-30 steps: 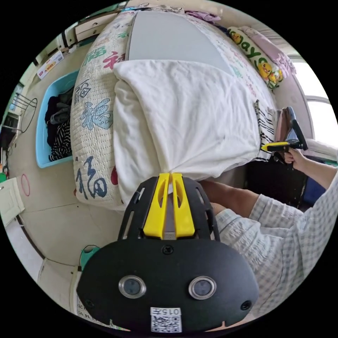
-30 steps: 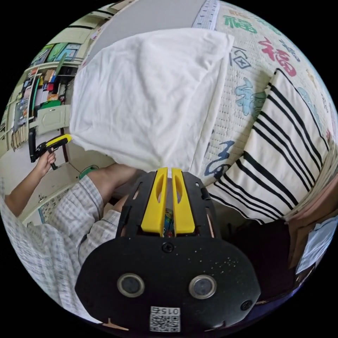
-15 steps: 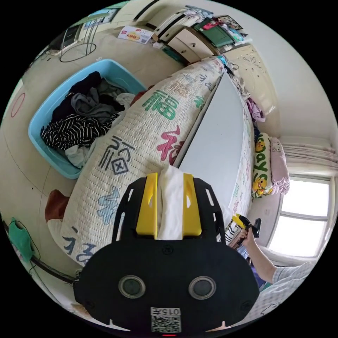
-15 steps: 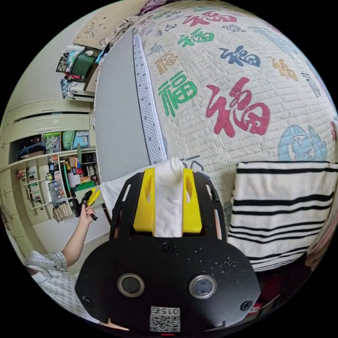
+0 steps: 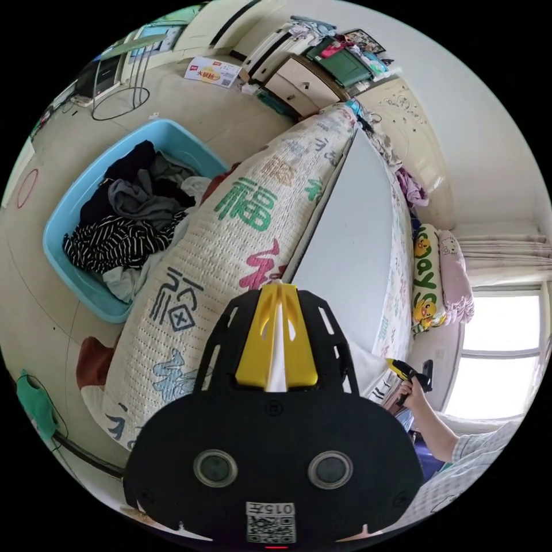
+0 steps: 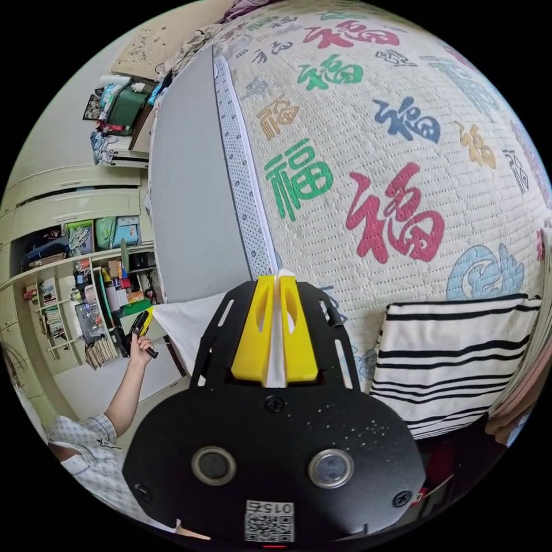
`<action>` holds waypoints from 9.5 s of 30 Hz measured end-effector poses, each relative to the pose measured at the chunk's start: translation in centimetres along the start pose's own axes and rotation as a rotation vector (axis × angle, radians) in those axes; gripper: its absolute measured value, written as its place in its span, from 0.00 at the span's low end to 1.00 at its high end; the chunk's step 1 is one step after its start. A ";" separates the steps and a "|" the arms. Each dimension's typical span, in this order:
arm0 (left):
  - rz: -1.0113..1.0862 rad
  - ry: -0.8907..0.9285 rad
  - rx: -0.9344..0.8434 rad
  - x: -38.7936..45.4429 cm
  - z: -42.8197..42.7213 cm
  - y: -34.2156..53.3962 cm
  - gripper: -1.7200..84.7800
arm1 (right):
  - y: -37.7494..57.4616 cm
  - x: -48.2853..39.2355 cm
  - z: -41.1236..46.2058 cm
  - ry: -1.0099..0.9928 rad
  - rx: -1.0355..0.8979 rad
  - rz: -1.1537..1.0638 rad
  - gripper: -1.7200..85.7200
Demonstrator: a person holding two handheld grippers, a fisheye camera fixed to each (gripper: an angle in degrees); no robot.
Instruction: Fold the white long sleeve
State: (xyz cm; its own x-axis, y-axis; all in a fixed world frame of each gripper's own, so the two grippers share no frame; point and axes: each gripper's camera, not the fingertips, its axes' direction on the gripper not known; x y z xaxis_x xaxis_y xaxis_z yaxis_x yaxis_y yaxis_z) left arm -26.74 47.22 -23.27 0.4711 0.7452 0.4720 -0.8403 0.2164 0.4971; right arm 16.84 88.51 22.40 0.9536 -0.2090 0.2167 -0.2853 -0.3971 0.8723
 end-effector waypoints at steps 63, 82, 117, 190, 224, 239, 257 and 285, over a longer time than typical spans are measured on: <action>0.348 -0.073 -0.151 10.6 9.5 -6.7 0.05 | 19.7 -29.7 34.8 0.246 -0.346 -0.487 0.08; -0.015 0.043 -0.344 14.7 10.8 15.4 0.10 | 15.7 -10.8 29.0 0.180 -0.173 -0.002 0.09; 0.038 -0.143 -0.365 25.2 4.9 23.8 0.05 | 15.6 -4.4 28.7 0.007 -0.231 0.077 0.06; 0.503 -0.296 -0.437 43.2 -14.4 30.9 0.03 | 17.8 -22.8 28.3 0.785 -0.247 -0.463 0.02; 0.604 -0.304 -0.561 77.2 -7.4 34.9 0.07 | -10.2 -2.0 -1.5 0.165 0.004 -0.367 0.09; 0.680 -0.374 -0.657 85.7 -8.6 33.9 0.03 | -12.5 3.3 -4.4 0.221 -0.013 -0.386 0.08; 0.887 -0.186 -0.589 101.0 -8.0 14.7 0.18 | 6.3 16.1 -5.9 -0.033 -0.235 -0.140 0.12; 1.135 0.164 -0.589 106.2 -8.6 6.5 0.02 | 14.7 19.1 -15.5 0.115 0.010 -0.072 0.02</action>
State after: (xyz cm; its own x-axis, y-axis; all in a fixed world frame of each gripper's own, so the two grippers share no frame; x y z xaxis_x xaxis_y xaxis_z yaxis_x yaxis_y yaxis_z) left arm 15.51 133.22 23.79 -0.5839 0.7537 0.3018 -0.7579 -0.3728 -0.5354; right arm 32.35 92.49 46.18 0.9761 -0.0761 0.2034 -0.2164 -0.4167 0.8829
